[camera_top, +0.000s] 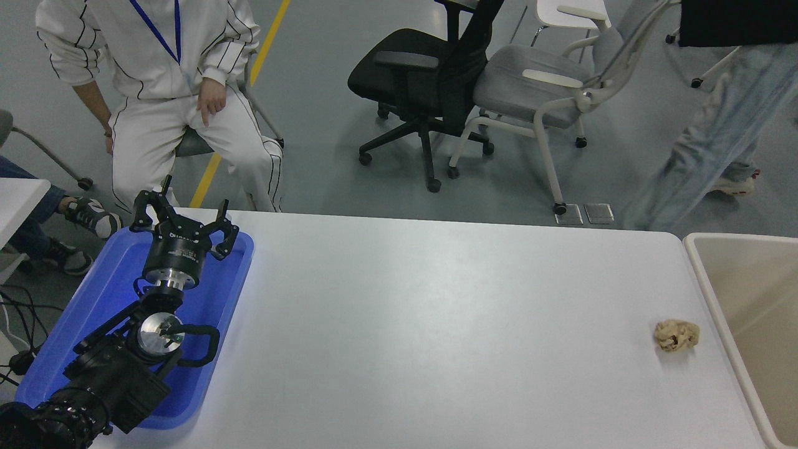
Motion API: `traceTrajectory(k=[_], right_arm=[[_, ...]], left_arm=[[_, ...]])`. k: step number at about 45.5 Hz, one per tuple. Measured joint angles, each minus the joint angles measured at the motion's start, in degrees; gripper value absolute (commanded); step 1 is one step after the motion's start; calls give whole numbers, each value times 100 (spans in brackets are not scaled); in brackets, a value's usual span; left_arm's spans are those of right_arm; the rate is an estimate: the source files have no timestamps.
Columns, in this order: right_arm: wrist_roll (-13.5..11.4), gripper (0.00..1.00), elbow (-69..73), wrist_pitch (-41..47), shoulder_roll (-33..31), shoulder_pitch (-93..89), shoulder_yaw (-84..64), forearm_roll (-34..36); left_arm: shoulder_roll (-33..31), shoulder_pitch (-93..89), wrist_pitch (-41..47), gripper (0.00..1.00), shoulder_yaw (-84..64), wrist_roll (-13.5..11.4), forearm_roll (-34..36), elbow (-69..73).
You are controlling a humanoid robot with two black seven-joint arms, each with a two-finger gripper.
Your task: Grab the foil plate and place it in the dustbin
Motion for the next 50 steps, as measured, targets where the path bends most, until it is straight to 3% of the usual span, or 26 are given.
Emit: traceTrajectory(k=[13, 33, 50], right_arm=[[7, 0, -1087, 0, -142, -1420, 1219, 25], [3, 0, -2717, -21, -32, -5120, 4647, 62], [8, 0, -3054, -1795, 196, -6749, 5852, 244]], left_arm=[[0, 0, -2, 100, 0, -4, 1, 0], [0, 0, -2, 100, 0, -6, -1, 0], [0, 0, -1, 100, 0, -6, 0, 1]])
